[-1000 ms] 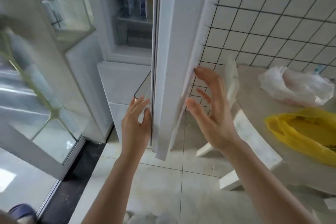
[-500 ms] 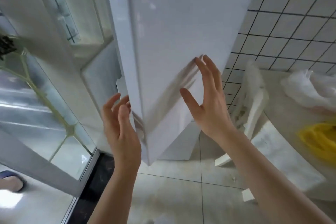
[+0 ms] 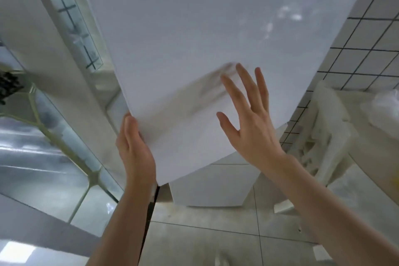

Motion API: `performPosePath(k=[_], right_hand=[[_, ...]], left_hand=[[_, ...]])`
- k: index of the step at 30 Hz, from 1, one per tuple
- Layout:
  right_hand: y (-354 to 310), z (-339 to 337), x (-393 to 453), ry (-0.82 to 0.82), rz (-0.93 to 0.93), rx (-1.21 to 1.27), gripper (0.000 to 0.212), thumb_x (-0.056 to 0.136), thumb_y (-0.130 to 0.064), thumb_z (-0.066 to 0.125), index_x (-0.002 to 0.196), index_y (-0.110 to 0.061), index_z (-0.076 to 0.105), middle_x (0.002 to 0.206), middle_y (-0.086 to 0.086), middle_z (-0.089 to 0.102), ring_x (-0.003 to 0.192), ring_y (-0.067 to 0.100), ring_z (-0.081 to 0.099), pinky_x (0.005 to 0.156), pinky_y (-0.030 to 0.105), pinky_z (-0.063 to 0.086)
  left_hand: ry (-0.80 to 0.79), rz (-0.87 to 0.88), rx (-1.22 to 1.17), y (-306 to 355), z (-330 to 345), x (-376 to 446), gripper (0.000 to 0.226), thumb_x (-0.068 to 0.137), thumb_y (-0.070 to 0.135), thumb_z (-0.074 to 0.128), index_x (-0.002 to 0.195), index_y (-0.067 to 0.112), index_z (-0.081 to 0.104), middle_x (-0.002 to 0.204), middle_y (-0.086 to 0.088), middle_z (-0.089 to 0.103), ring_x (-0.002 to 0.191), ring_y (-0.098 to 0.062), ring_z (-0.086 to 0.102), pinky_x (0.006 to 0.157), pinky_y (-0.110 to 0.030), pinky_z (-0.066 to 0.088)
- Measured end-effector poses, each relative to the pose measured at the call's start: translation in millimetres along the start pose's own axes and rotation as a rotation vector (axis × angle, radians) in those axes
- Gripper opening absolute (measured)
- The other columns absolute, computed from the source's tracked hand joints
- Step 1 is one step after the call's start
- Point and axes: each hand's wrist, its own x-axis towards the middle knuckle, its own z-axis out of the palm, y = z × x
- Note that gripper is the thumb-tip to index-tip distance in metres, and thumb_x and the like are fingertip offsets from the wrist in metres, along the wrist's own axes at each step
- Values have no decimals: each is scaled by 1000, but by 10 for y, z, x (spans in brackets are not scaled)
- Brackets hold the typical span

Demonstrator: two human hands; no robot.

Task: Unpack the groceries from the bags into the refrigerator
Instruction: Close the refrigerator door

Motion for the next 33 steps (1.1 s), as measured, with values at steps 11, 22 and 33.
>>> performPosePath(k=[11, 22, 33], right_hand=[[529, 744, 825, 5, -180, -196, 63, 92, -24, 59, 149, -20, 32, 159, 9, 14, 147, 35, 2, 118, 53, 10], [817, 1189, 1221, 27, -179, -266, 73, 87, -31, 64, 150, -25, 26, 160, 4, 5, 147, 30, -9, 118, 47, -6], [827, 1288, 1278, 0, -162, -394, 92, 78, -34, 69, 151, -32, 14, 159, 1, -11, 146, 31, -17, 115, 46, -16]], left_hand=[[89, 21, -11, -373, 572, 1259, 30, 107, 27, 27, 109, 25, 56, 106, 14, 60, 92, 21, 55, 84, -6, 42], [60, -29, 1, -623, 949, 1916, 24, 106, 35, 32, 102, 36, 55, 92, 25, 57, 79, 23, 52, 70, 2, 37], [-4, 51, 81, -805, 927, 2028, 22, 106, 31, 34, 99, 26, 55, 86, 14, 53, 75, 6, 49, 70, -11, 39]])
